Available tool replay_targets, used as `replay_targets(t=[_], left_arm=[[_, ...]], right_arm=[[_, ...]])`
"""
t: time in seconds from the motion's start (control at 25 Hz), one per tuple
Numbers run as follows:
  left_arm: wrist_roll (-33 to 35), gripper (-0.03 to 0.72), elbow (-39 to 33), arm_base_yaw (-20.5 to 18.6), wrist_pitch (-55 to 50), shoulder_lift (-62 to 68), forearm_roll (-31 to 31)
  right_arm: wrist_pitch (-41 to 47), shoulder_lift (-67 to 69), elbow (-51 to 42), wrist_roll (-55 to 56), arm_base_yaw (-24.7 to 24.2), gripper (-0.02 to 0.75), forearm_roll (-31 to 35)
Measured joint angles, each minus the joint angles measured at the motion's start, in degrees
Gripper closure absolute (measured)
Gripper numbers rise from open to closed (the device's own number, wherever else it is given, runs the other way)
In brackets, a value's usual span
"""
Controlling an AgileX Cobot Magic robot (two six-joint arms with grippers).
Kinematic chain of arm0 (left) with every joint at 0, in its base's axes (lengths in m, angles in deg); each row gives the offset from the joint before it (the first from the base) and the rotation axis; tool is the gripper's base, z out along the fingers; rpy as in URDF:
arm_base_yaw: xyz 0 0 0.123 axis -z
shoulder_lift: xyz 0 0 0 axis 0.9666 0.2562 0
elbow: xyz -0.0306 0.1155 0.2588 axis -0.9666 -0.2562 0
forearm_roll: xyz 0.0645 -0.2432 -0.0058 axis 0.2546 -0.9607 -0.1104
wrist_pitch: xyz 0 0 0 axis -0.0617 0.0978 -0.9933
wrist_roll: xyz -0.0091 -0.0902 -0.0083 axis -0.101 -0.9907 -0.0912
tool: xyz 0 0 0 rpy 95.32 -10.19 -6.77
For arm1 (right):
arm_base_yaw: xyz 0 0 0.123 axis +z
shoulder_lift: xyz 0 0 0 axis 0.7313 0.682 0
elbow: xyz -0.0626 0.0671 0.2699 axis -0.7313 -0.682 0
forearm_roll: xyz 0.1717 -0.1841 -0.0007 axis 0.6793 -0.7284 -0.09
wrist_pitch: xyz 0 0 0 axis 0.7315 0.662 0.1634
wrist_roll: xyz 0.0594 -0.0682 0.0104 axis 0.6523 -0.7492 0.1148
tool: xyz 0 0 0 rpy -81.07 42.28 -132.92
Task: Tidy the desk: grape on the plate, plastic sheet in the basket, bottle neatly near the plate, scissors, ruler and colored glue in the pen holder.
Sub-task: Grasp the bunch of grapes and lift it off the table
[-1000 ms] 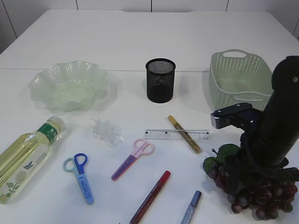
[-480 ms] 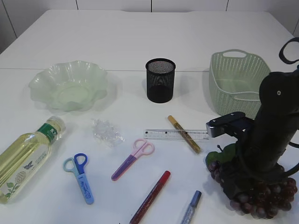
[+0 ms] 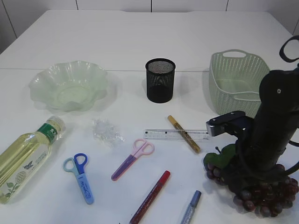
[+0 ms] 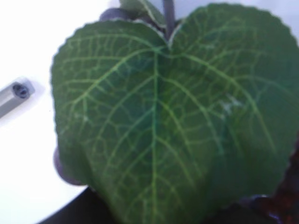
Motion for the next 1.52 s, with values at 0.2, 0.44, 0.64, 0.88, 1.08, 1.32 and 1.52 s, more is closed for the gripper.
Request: replay_targets(t=[0.2, 0.44, 0.64, 0.88, 1.08, 1.32, 1.52], left_arm=[[0.00, 0.253, 0.00, 0.00, 0.00, 0.00, 0.00], [0.00, 0.253, 0.00, 0.00, 0.00, 0.00, 0.00], [0.00, 0.253, 0.00, 0.00, -0.88, 0.00, 0.00], [0.00, 0.253, 0.00, 0.00, -1.14, 0.00, 0.00], [0.09, 0.253, 0.00, 0.00, -1.14, 0.00, 0.00], [0.09, 0.253, 0.00, 0.00, -1.52, 0.00, 0.00], [0.99, 0.253, 0.00, 0.00, -1.75, 0.00, 0.00]], right_arm=[[4.84, 0.00, 1.84, 0.00, 0.00, 0.572, 1.58], [7.99, -1.30, 6.16, -0.44, 0.00, 0.579, 8.80], [10.19, -4.62, 9.99, -1.48, 0.00, 0.582, 12.49], [15.34, -7.92, 12.95, -1.70, 0.00, 0.582, 12.60], [18.38, -13.36, 13.71, -1.60, 0.00, 0.585, 13.40], [19.26, -24.54, 13.71, -1.60, 0.00, 0.585, 19.86], [18.54, -31.27, 13.71, -2.57, 0.00, 0.585, 33.30]])
